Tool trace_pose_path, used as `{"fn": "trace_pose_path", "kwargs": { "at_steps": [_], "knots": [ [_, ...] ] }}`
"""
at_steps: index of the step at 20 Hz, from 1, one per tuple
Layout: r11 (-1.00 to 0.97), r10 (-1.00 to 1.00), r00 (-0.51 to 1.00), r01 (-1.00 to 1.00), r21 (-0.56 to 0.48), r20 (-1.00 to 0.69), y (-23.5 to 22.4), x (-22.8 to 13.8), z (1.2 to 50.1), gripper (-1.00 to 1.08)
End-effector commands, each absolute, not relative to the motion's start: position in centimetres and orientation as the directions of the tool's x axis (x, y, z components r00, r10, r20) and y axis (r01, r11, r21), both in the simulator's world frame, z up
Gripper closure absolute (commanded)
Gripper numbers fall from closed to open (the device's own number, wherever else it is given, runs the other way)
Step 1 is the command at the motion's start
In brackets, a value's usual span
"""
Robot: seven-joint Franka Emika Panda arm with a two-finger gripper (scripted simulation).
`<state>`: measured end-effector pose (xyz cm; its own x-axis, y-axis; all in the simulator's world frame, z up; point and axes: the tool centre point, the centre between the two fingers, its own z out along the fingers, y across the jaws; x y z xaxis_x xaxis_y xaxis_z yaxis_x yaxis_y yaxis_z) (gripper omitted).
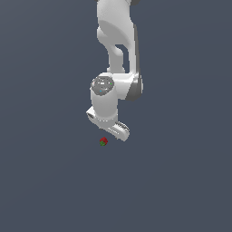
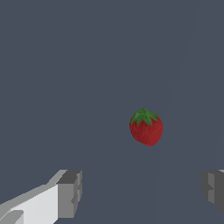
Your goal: Pick up the object and move it to a goal position.
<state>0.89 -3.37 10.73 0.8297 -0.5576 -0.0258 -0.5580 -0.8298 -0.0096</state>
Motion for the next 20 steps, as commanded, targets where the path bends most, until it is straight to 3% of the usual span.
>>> {"fn": "trace_pose_path", "kwargs": {
  "at_steps": [1,11,20],
  "knots": [
    [-0.783,-0.621,0.783,-0.621,-0.007,-0.020,-4.2,1.1,9.8,-0.92],
    [-0.652,-0.758,0.652,-0.758,-0.001,-0.003,-6.4,1.6,7.6,-0.92],
    [-0.633,-0.775,0.633,-0.775,0.000,-0.001,-6.7,1.6,7.1,-0.92]
  ]
}}
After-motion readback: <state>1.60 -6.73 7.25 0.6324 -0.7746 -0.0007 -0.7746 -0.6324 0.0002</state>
